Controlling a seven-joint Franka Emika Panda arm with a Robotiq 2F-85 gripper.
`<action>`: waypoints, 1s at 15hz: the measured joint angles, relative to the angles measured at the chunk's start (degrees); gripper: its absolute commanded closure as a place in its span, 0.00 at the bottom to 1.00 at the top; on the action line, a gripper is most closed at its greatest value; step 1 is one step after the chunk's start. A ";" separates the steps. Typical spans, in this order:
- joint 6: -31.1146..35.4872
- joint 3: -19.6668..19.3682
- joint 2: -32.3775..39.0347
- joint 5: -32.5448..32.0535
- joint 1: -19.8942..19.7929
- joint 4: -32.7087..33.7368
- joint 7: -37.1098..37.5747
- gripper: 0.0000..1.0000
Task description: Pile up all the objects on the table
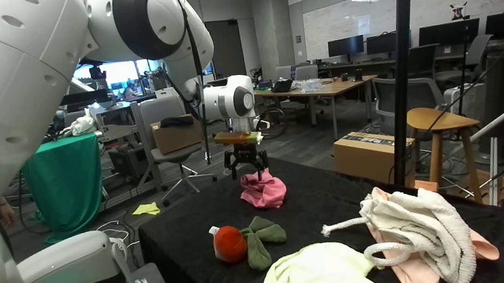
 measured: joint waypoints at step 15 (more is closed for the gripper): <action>1.71 -1.37 0.77 -2.90 0.32 0.01 -1.35 0.99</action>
